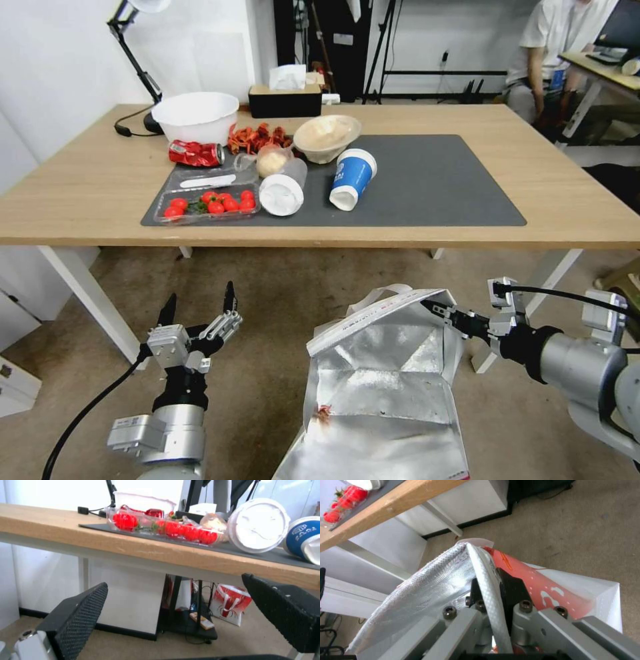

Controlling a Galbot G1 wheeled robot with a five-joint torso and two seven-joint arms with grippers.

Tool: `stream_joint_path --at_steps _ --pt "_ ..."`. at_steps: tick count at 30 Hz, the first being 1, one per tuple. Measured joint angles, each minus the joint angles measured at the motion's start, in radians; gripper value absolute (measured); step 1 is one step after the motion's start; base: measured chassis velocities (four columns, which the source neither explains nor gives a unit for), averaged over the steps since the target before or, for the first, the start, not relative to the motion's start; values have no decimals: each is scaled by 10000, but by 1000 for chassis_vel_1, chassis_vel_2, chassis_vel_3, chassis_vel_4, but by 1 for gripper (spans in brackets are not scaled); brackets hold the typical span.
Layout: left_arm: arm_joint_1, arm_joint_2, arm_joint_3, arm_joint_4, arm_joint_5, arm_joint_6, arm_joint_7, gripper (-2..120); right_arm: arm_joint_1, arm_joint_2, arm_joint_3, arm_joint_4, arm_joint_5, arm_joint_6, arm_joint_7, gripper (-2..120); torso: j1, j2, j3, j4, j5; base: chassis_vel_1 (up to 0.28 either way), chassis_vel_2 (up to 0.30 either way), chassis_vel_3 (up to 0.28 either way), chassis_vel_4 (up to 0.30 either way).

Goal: Pick up the food delivery bag from the floor and place it on the table.

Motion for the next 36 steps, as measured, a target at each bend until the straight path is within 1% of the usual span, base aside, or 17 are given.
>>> stream_joint_path --at_steps 3,4,7,16,19,23,26,28,30,36 --pt "14 27 -30 -12 -12 0 4 100 1 3 -2 0 0 -3 -2 0 87 200 113 0 0 0 0 0 0" --pt "14 27 -30 -12 -12 0 4 100 1 3 -2 0 0 -3 -2 0 87 200 113 0 0 0 0 0 0" --pt "33 32 -36 -12 -16 0 7 100 -3 -9 -14 0 -2 -8 -1 0 154 375 222 1 0 0 0 0 0" --pt "71 -2 -23 -41 8 -14 20 100 16 -58 -12 0 4 -12 6 0 278 681 409 1 1 0 0 0 0" --pt "101 -33 -15 -52 38 -37 41 100 5 -54 -6 0 8 -21 16 0 352 875 525 0 0 0 0 0 0" --pt "107 -46 -5 -55 52 -42 44 100 -2 -48 -4 0 8 -28 19 0 391 972 584 1 0 0 0 0 0" --pt "122 -49 12 -65 69 -58 54 100 -4 -40 -5 0 8 -31 40 0 482 1189 707 1 0 0 0 0 0" --pt "124 -45 11 -65 69 -61 54 100 -2 -41 -5 0 8 -31 42 0 500 1231 732 0 0 0 0 0 0" --pt "133 -38 3 -69 69 -67 55 100 1 -35 -7 0 8 -31 52 0 555 1367 812 1 0 0 0 0 0" --pt "125 -26 -6 -74 55 -70 56 100 -1 -27 -10 0 8 -32 65 0 640 1568 927 2 0 0 0 0 0"
